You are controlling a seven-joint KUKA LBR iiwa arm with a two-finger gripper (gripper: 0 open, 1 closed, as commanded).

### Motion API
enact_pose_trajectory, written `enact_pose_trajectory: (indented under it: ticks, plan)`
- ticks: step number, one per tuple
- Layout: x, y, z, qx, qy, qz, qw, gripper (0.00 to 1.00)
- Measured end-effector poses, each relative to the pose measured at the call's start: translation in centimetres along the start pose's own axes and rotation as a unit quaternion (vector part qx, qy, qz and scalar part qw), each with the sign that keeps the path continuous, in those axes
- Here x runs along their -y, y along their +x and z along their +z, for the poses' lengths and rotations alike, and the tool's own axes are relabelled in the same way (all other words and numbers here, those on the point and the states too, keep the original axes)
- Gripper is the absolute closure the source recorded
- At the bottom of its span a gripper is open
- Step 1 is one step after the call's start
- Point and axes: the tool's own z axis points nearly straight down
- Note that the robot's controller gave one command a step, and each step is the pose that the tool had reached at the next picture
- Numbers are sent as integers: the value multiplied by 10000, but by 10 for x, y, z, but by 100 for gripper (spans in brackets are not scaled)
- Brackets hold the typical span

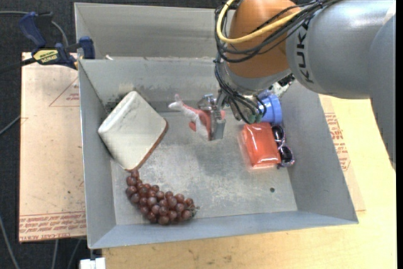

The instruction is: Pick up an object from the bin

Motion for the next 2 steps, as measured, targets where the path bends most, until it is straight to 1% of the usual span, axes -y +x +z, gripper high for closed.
enact_pose_trajectory:
  ticks: [1,2]
  plan:
    - [0,0,0,0,0,0,10000,100]
    - [-4,5,-111,22,-1,-54,10000,100]
